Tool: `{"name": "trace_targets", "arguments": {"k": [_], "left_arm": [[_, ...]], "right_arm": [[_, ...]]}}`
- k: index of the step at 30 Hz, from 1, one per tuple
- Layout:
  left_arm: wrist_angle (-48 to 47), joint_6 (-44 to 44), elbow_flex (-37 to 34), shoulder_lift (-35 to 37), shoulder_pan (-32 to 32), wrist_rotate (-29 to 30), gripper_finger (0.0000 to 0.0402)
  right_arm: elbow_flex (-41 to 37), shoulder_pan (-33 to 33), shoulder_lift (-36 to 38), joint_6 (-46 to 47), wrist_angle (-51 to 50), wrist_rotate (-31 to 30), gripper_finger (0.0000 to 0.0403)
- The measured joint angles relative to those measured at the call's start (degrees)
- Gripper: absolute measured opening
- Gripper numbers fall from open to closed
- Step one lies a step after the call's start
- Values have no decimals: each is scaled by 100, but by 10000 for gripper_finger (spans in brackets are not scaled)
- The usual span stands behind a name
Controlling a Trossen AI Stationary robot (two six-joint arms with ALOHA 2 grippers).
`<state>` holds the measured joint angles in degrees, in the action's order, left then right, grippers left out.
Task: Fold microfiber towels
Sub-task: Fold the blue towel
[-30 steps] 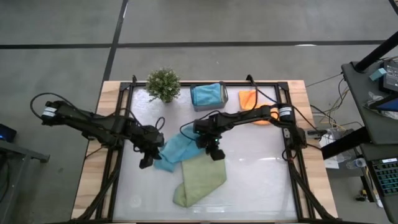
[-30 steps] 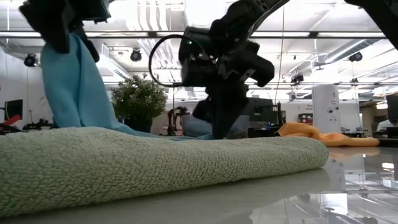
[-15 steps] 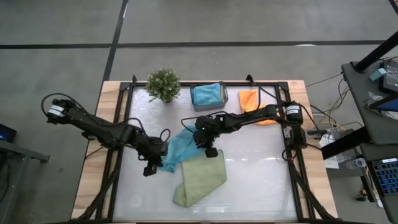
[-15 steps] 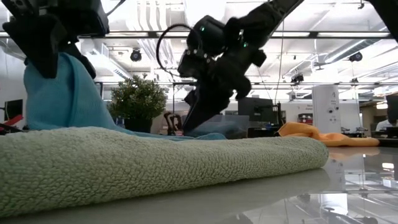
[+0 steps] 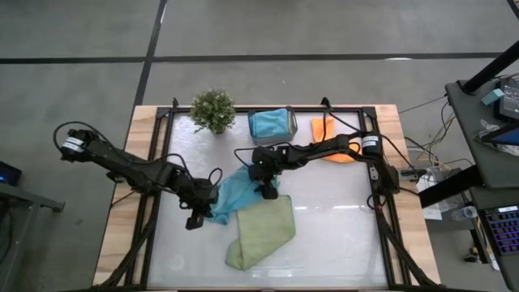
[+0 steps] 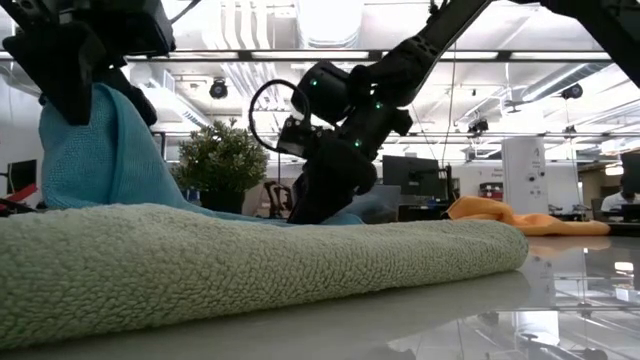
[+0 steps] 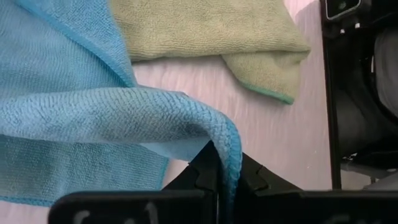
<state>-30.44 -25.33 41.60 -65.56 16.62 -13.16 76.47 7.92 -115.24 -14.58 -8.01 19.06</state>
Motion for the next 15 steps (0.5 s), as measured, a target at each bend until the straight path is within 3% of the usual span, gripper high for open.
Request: {"name": "trace_targets", "arguments": {"k": [6, 15], "left_arm": [[0, 15, 0, 0, -2, 6, 0], [4, -95, 0, 0, -2, 10, 0]], "right_arm": [[-16, -13, 11, 16, -34, 640, 232], [-20, -27, 16, 52, -170, 1097, 176]]}}
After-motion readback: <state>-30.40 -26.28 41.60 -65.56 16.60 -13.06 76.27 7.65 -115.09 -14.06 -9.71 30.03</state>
